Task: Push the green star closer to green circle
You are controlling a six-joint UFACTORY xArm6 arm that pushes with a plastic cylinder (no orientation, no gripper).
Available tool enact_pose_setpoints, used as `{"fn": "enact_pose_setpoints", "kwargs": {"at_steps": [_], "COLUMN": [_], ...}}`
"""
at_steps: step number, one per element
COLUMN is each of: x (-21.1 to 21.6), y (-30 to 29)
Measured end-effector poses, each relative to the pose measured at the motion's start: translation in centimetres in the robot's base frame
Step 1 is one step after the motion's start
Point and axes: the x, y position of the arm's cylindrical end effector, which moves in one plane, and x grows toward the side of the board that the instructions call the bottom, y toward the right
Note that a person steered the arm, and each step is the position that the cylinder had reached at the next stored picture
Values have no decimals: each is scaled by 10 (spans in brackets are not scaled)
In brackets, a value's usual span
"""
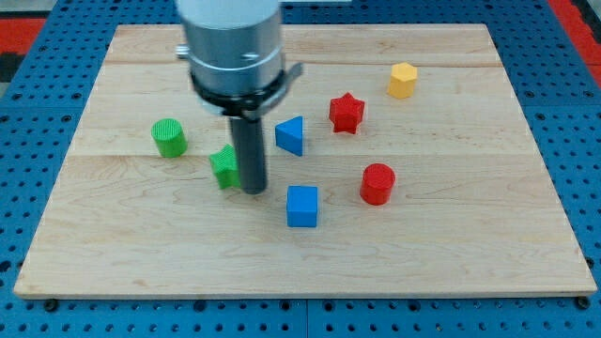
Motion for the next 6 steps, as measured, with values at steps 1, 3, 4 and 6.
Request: {"fn": "enact_pose_setpoints", "kwargs": {"at_steps": [1,3,4,6], "x": [-1,-1,-2,-18], "y": [-39,-3,21,-32]}}
